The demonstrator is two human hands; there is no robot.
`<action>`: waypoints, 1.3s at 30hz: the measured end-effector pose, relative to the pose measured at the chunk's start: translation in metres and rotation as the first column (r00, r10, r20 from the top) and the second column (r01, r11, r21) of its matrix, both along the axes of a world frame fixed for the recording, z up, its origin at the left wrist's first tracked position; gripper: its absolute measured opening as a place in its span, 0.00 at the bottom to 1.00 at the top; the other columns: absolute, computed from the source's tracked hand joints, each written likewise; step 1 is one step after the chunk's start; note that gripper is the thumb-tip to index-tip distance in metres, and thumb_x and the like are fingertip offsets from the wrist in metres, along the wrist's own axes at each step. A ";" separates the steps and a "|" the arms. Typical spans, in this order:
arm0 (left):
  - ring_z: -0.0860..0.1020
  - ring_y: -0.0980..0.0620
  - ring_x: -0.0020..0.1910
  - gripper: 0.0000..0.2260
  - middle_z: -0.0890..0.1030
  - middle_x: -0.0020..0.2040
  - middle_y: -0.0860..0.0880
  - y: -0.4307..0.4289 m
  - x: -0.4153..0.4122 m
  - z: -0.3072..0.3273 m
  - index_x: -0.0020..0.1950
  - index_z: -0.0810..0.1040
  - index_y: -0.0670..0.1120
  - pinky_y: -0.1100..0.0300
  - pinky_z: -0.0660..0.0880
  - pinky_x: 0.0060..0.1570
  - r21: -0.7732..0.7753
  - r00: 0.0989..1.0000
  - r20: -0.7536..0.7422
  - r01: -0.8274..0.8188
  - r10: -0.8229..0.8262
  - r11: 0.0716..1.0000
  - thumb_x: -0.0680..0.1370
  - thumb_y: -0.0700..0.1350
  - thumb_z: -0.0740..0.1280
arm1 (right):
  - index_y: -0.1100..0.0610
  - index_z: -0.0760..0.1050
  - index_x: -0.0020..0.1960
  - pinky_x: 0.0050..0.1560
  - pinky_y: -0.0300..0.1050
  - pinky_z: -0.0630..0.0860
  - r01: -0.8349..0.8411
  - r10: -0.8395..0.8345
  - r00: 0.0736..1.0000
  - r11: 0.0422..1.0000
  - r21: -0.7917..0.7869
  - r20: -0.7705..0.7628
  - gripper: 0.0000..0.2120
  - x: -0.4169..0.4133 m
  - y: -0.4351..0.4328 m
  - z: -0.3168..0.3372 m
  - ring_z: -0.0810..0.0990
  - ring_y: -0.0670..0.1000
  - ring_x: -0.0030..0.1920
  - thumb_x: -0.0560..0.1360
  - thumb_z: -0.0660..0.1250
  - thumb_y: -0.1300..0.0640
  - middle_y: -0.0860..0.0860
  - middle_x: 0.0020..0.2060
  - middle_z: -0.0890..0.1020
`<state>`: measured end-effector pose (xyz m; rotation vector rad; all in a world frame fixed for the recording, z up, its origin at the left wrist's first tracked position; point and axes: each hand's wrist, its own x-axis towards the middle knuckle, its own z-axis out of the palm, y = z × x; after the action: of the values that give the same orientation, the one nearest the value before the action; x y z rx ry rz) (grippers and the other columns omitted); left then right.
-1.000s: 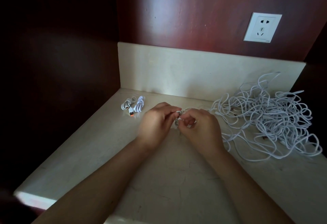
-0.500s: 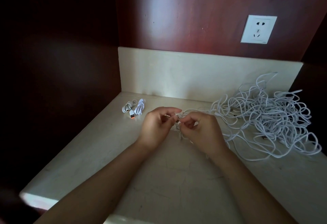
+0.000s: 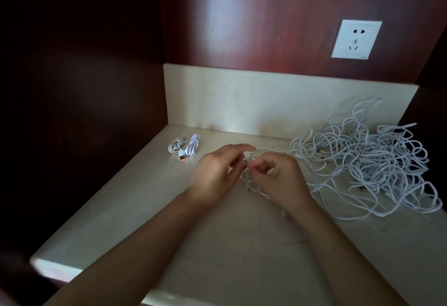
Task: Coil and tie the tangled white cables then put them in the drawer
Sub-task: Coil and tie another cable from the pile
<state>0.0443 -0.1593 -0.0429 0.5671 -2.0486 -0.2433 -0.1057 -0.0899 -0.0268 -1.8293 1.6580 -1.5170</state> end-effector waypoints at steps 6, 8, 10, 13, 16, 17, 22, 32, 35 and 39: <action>0.80 0.56 0.42 0.17 0.80 0.47 0.52 0.000 -0.006 -0.003 0.62 0.78 0.55 0.56 0.79 0.46 0.286 0.994 -0.088 0.091 -0.069 0.954 0.77 0.39 0.65 | 0.52 0.83 0.40 0.36 0.39 0.75 -0.012 0.011 1.000 0.999 0.045 0.013 0.10 -0.005 0.000 0.000 0.78 0.44 0.32 0.70 0.74 0.66 0.49 0.31 0.81; 0.80 0.57 0.46 0.18 0.79 0.52 0.55 0.002 -0.007 -0.003 0.65 0.76 0.55 0.56 0.80 0.48 0.209 0.996 -0.014 0.094 -0.093 0.973 0.75 0.42 0.64 | 0.47 0.79 0.39 0.36 0.43 0.75 0.048 -0.049 0.998 0.998 0.047 0.031 0.11 -0.007 -0.001 -0.005 0.80 0.48 0.32 0.70 0.74 0.63 0.50 0.31 0.82; 0.80 0.57 0.49 0.21 0.78 0.54 0.57 0.005 -0.009 -0.001 0.66 0.74 0.55 0.56 0.80 0.47 0.157 0.994 0.023 0.104 -0.108 0.982 0.73 0.44 0.65 | 0.47 0.74 0.43 0.37 0.47 0.76 0.079 -0.084 0.992 0.995 0.060 0.090 0.12 -0.005 -0.001 -0.009 0.81 0.51 0.32 0.71 0.74 0.61 0.51 0.31 0.82; 0.81 0.58 0.48 0.23 0.79 0.56 0.57 0.003 -0.009 0.000 0.66 0.74 0.56 0.56 0.81 0.44 0.065 0.994 0.047 0.099 -0.103 0.993 0.72 0.41 0.67 | 0.51 0.73 0.52 0.39 0.50 0.77 0.053 -0.067 0.971 0.996 0.066 0.230 0.13 -0.004 -0.001 -0.008 0.83 0.56 0.35 0.73 0.72 0.63 0.54 0.33 0.83; 0.82 0.56 0.48 0.23 0.80 0.58 0.57 0.002 -0.006 -0.001 0.66 0.73 0.58 0.55 0.80 0.46 0.081 0.991 0.040 0.124 -0.128 0.989 0.73 0.41 0.67 | 0.58 0.79 0.51 0.43 0.58 0.82 0.005 -0.031 0.940 0.997 0.076 0.340 0.08 -0.005 -0.001 -0.005 0.84 0.59 0.38 0.73 0.71 0.67 0.57 0.34 0.85; 0.81 0.57 0.49 0.24 0.80 0.59 0.58 0.005 -0.007 -0.001 0.66 0.73 0.59 0.55 0.80 0.47 0.123 0.990 0.005 0.139 -0.140 0.983 0.72 0.41 0.68 | 0.59 0.80 0.50 0.43 0.57 0.82 -0.015 -0.017 0.921 0.997 0.078 0.389 0.08 -0.005 -0.001 -0.004 0.85 0.57 0.37 0.73 0.71 0.68 0.56 0.34 0.85; 0.79 0.53 0.52 0.33 0.75 0.60 0.57 0.010 -0.017 -0.004 0.71 0.66 0.58 0.58 0.77 0.54 0.331 0.950 -0.232 0.278 -0.208 0.902 0.72 0.40 0.75 | 0.60 0.81 0.50 0.37 0.40 0.81 -0.064 0.033 0.825 0.997 0.036 0.565 0.06 -0.005 0.001 0.004 0.84 0.48 0.34 0.75 0.69 0.68 0.53 0.35 0.86; 0.80 0.46 0.49 0.13 0.79 0.52 0.42 -0.005 -0.010 -0.004 0.57 0.75 0.49 0.58 0.78 0.46 0.540 0.903 -0.335 0.417 -0.268 0.731 0.74 0.40 0.72 | 0.59 0.81 0.53 0.38 0.42 0.78 -0.070 0.048 0.879 0.997 0.029 0.475 0.08 -0.002 -0.005 -0.002 0.82 0.47 0.38 0.75 0.69 0.67 0.55 0.43 0.84; 0.80 0.44 0.45 0.16 0.79 0.50 0.42 -0.007 -0.007 -0.002 0.59 0.77 0.54 0.55 0.79 0.42 0.548 0.899 -0.344 0.428 -0.272 0.719 0.74 0.41 0.72 | 0.61 0.78 0.57 0.46 0.49 0.81 -0.133 0.094 0.874 0.990 0.048 0.477 0.10 -0.004 -0.006 -0.003 0.84 0.54 0.47 0.76 0.68 0.66 0.58 0.50 0.84; 0.79 0.47 0.40 0.17 0.84 0.49 0.47 -0.010 -0.004 0.001 0.63 0.79 0.52 0.56 0.76 0.38 0.549 0.900 -0.294 0.434 -0.320 0.715 0.74 0.43 0.71 | 0.62 0.79 0.53 0.53 0.61 0.80 -0.078 0.076 0.871 0.997 -0.017 0.485 0.09 -0.003 -0.008 -0.006 0.83 0.63 0.50 0.74 0.71 0.68 0.59 0.48 0.85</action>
<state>0.0407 -0.1690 -0.0418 0.4656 -1.8694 -1.1952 -0.1086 -0.0981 -0.0329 -1.3346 1.3254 -1.7520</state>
